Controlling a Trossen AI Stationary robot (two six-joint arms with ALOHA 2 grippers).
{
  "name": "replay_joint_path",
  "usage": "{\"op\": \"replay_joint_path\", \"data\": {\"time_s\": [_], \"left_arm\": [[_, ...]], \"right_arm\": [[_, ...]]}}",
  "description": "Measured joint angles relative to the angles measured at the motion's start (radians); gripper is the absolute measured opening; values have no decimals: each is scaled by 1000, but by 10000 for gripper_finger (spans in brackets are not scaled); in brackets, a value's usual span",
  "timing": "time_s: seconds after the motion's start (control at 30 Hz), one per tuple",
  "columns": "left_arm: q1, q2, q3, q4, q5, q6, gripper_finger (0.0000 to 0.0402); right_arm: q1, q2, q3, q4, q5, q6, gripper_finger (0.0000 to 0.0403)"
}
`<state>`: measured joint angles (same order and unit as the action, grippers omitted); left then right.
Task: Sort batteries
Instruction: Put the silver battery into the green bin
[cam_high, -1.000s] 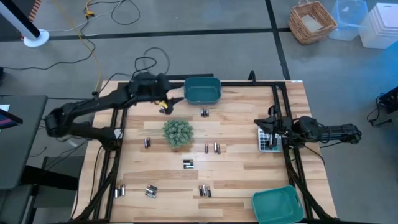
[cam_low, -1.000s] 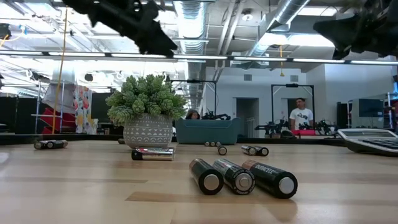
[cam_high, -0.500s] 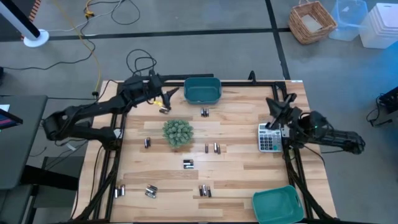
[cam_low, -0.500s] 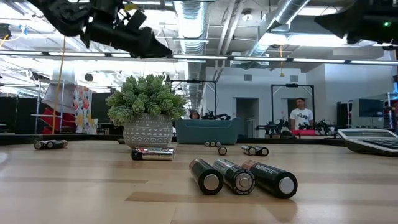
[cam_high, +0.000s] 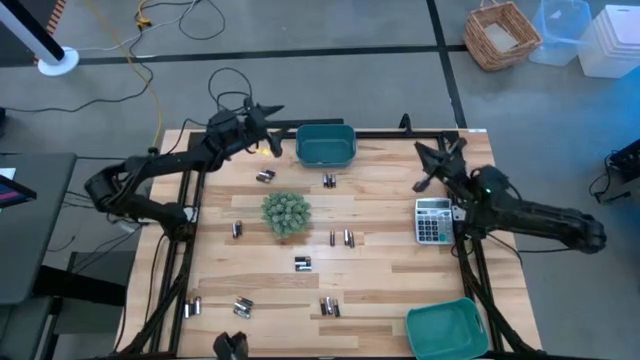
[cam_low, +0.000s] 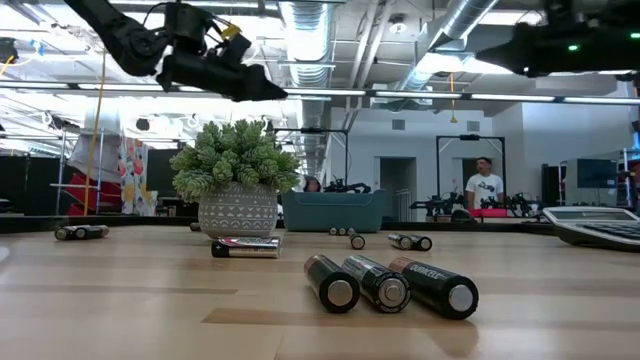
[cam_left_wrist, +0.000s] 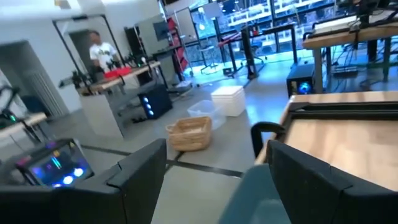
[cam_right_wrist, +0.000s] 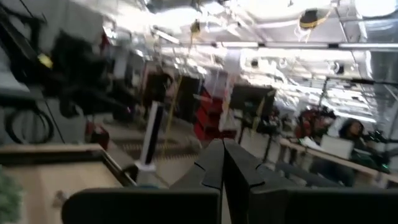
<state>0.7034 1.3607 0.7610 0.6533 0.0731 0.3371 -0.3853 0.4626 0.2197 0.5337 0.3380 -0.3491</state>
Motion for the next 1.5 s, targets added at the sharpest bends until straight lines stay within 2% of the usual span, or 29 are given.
{"op": "replay_joint_path", "data": {"time_s": [0.13,0.23,0.37,0.43,0.53,0.63,0.77,0.87,1.03,1.17,1.27,1.5], "left_arm": [[30,53,50,-6,0,78,270],[71,85,80,-5,21,123,270],[173,154,113,0,252,29,270],[214,199,129,0,333,-19,270],[247,254,154,-1,360,-38,270],[258,280,176,2,362,2,270],[255,290,206,16,370,66,270],[260,289,231,15,356,40,270],[270,289,252,11,233,-164,270],[276,289,258,9,77,-255,270],[284,288,260,-17,12,-271,270],[286,289,260,-208,-27,-199,270]], "right_arm": [[-78,157,78,-4,-77,1,27],[-161,257,140,-15,-224,11,27],[-321,417,211,-54,-492,77,27],[-400,503,248,-56,-608,117,27],[-494,616,315,-51,-714,160,27],[-546,709,382,-58,-777,167,27],[-578,803,465,-58,-787,144,27],[-606,869,537,-53,-772,129,27],[-650,967,637,-57,-732,196,27],[-664,1015,687,-58,-729,271,27],[-666,1036,706,-59,-729,324,27],[-665,1075,711,-83,-729,336,27]]}}
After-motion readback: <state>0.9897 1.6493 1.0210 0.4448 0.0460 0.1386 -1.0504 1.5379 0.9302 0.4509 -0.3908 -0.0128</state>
